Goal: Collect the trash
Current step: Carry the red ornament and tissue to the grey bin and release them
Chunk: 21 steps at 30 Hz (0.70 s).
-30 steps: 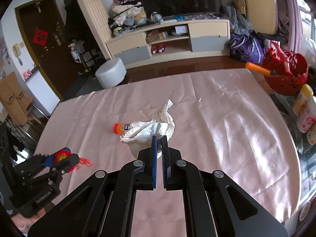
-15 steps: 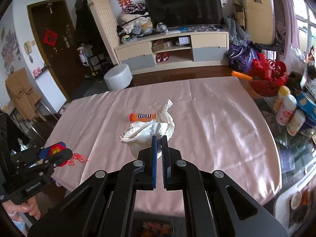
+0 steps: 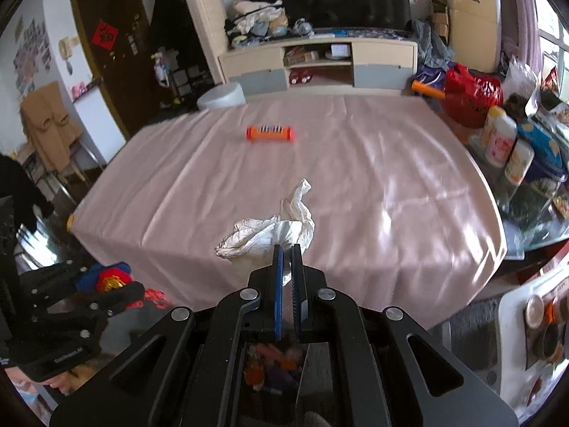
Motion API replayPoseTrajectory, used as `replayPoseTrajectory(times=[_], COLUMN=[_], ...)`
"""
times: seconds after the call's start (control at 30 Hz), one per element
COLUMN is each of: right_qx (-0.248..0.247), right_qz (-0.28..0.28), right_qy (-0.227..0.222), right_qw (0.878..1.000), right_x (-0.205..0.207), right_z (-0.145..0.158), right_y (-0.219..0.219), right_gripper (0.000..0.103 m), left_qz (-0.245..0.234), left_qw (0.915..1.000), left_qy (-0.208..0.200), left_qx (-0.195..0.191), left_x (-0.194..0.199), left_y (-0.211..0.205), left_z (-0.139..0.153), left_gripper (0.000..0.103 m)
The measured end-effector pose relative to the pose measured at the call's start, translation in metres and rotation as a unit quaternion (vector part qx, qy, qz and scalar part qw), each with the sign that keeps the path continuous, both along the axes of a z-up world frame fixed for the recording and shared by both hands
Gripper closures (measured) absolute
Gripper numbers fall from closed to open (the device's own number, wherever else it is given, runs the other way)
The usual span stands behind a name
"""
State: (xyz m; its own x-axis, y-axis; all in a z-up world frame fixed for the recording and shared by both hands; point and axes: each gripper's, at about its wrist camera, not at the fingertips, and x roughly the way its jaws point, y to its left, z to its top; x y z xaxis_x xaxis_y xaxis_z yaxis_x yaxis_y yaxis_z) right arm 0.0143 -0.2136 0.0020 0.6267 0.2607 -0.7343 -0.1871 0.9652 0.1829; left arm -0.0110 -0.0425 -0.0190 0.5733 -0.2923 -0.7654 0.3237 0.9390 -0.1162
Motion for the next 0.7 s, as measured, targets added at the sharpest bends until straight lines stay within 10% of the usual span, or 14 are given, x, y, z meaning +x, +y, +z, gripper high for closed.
replayPoseTrajectory(times=[0.7], right_qx=[-0.009], right_qz=[0.037], right_qy=[0.124], right_qw=[0.992], right_x=[-0.047], right_z=[-0.140], right_y=[0.046], right_gripper=[0.097], left_qz=[0.026], left_qw=[0.9931], left_qy=[0.114], left_qx=[0.008], left_x=[-0.043], left_y=[0.005], left_z=[-0.145], left_gripper=[0.071])
